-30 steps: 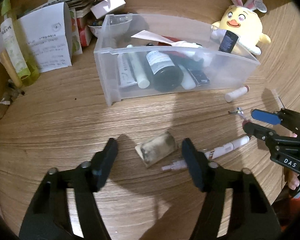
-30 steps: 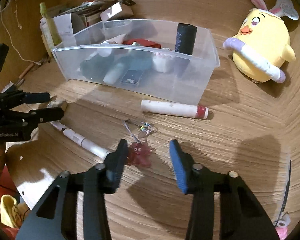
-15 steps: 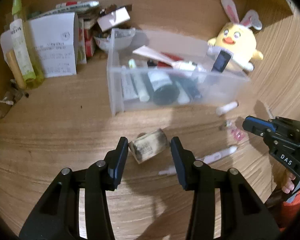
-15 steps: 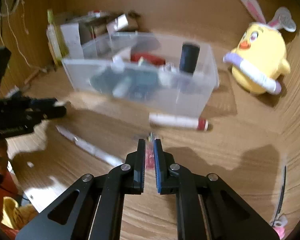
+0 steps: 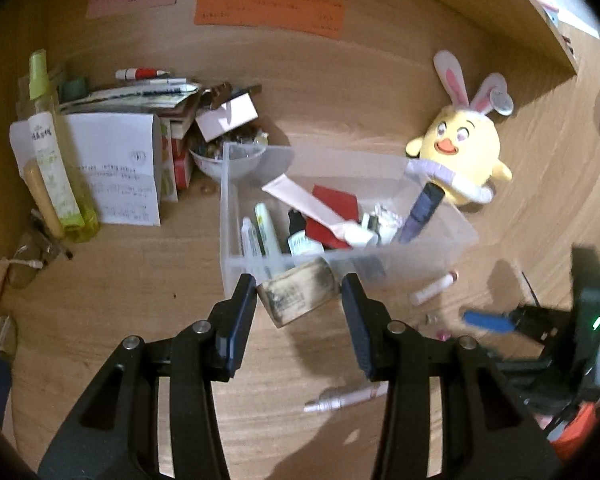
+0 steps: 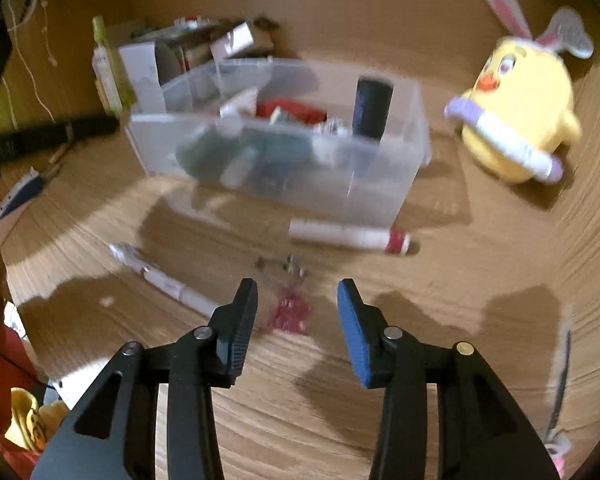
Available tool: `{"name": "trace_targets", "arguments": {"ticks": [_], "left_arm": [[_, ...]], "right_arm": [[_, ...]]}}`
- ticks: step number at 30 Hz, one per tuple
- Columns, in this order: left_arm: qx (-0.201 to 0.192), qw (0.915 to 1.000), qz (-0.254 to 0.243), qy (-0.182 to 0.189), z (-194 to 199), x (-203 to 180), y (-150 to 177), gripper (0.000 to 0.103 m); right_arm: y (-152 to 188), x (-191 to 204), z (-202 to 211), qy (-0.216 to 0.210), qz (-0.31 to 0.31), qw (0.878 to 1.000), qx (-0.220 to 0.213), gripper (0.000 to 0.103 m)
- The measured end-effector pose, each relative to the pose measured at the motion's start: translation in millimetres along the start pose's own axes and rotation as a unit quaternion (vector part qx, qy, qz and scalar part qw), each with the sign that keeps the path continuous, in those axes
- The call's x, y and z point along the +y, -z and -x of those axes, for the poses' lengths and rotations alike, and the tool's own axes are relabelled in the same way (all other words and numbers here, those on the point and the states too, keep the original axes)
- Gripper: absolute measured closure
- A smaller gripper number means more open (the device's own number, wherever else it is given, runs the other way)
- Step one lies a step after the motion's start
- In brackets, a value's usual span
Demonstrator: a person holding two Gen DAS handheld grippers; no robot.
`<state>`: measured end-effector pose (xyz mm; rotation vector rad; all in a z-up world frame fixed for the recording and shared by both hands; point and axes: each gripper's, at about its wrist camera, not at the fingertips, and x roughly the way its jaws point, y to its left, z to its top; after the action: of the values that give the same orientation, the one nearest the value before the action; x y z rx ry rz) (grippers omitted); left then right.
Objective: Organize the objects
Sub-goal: 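Drop the glass jar and pink keychain into the clear box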
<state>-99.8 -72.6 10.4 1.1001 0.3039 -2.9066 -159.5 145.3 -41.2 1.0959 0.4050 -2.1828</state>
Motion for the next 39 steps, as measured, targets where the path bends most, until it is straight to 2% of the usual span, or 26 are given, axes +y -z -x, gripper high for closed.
{"name": "trace_targets", "arguments": {"ticks": [4, 5, 6, 12, 16, 22, 29, 34, 39], "left_arm": [[-0.002, 1.0, 0.003, -0.007, -5.7, 3.0, -12.8, 0.059], [-0.003, 1.0, 0.003, -0.009, -6.3, 3.3, -14.7, 0.059], [-0.003, 0.9999, 0.004, -0.011, -8.0, 4.2, -18.2, 0.059], [0.003, 0.9998, 0.002, -0.019, -23.3, 7.1, -36.0, 0.059], [0.013, 0.9998, 0.004, -0.015, -34.7, 9.4, -43.8, 0.059], [0.034, 0.9993, 0.001, -0.018, -57.6, 9.7, -47.1, 0.059], [0.042, 0.999, -0.012, -0.012, -70.8, 5.6, -43.1, 0.059], [0.044, 0.999, -0.009, -0.003, -73.2, 8.9, -42.9, 0.059], [0.042, 0.999, -0.007, 0.011, -70.9, 10.9, -42.5, 0.058]], "right_arm": [[3.1, 5.7, -9.8, 0.01, 0.012, 1.0, 0.007, 0.067], [2.9, 7.1, -9.6, 0.006, 0.015, 1.0, 0.005, 0.07], [2.6, 8.5, -9.3, 0.004, 0.017, 1.0, 0.004, 0.081], [0.0, 3.7, -5.8, 0.017, 0.009, 1.0, -0.007, 0.082], [-10.7, -0.6, 16.1, 0.014, 0.001, 0.999, -0.043, 0.082], [-48.2, -7.8, 59.0, 0.007, -0.009, 0.993, -0.115, 0.082], [-91.3, -12.3, 82.0, -0.005, -0.018, 0.986, -0.166, 0.082], [-116.7, -12.1, 73.2, -0.017, -0.024, 0.985, -0.172, 0.082], [-125.6, -12.6, 39.9, -0.018, -0.023, 0.991, -0.133, 0.082]]}}
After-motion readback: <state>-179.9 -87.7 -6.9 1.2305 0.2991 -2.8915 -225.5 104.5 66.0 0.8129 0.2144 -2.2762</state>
